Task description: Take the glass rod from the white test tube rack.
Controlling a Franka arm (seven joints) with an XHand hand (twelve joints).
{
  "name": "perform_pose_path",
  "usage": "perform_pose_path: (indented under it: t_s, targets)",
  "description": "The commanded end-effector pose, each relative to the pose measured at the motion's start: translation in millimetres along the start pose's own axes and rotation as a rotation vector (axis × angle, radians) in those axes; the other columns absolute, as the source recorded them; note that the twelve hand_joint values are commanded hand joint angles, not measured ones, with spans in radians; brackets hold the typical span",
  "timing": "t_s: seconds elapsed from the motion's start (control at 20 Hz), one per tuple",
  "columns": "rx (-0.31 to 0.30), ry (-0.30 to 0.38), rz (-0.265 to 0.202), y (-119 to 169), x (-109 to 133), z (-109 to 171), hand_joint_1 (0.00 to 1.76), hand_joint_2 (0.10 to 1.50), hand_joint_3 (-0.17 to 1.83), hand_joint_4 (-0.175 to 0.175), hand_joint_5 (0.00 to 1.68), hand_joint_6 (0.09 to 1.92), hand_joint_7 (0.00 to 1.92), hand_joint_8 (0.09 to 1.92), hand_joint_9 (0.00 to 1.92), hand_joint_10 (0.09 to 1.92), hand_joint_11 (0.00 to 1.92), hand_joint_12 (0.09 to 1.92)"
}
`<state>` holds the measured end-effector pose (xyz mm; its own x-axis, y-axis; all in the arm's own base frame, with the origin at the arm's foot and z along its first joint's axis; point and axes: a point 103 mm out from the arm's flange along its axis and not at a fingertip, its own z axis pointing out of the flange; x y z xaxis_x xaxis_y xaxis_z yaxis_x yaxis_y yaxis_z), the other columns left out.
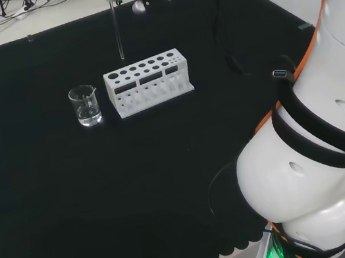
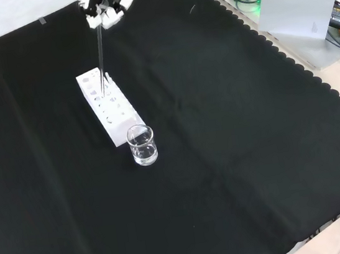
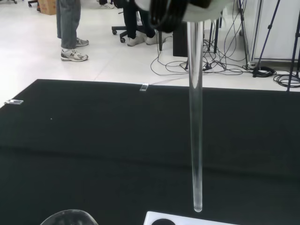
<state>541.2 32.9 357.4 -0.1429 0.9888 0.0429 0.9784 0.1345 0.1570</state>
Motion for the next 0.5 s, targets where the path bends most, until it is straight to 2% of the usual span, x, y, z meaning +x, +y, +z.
perform_pose_path:
  t_s: [0.05, 0.5]
  targets:
    - [-0.039, 0.057, -0.061, -14, 4, -7, 1.30, 0.87, 0.42, -0.175, 1.10, 0.59, 1.07, 1.24, 1.58, 0.95, 1.60, 0.69]
    - [-0.009, 0.051, -0.037, -25, 2, -15, 1.30, 0.88, 0.41, -0.175, 1.10, 0.57, 1.08, 1.23, 1.58, 0.95, 1.60, 0.69]
